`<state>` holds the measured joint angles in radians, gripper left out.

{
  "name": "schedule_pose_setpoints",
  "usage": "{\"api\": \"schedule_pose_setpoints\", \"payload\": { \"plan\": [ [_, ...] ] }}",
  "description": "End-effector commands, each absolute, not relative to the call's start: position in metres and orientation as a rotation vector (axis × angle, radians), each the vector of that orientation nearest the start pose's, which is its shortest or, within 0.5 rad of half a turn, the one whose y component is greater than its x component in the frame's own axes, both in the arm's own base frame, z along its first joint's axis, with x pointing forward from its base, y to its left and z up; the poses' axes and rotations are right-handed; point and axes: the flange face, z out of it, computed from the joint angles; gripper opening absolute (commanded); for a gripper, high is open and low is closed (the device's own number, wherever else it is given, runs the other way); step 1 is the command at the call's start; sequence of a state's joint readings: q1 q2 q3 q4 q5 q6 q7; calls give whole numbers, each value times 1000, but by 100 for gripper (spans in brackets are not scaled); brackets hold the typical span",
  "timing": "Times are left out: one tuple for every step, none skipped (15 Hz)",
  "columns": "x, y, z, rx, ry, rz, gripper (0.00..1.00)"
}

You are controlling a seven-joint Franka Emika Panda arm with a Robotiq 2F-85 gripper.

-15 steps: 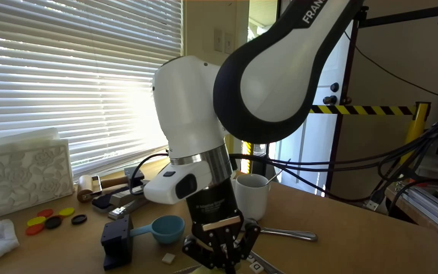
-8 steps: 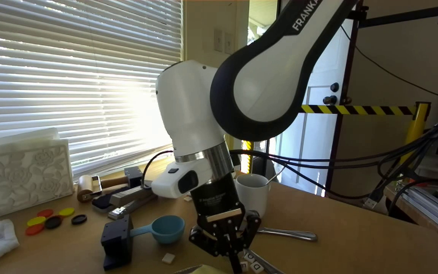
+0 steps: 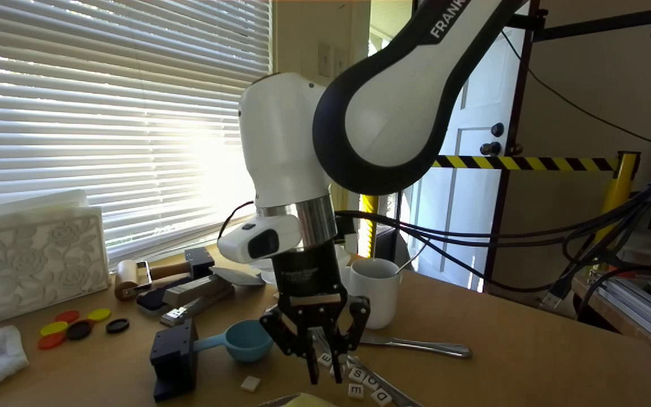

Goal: Move the yellow object to the left

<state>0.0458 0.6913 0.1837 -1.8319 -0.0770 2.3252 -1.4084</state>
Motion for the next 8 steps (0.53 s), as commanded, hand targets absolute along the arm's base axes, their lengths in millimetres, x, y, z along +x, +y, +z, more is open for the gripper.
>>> {"api": "schedule_pose_setpoints", "payload": {
  "plan": [
    [598, 134, 180, 2343, 2287, -61, 61],
    [594, 134, 192, 2377, 2244, -26, 69],
    [589, 133, 206, 2442, 2169, -5, 75],
    [584, 133, 218, 2500, 2101, 29, 81],
    [577, 133, 234, 2551, 2026, 26, 89],
    [570, 132, 246, 2594, 1953, 36, 96],
    [560, 133, 261, 2640, 1882, 39, 99],
    [551, 135, 276, 2688, 1809, 22, 100]
  ]
}}
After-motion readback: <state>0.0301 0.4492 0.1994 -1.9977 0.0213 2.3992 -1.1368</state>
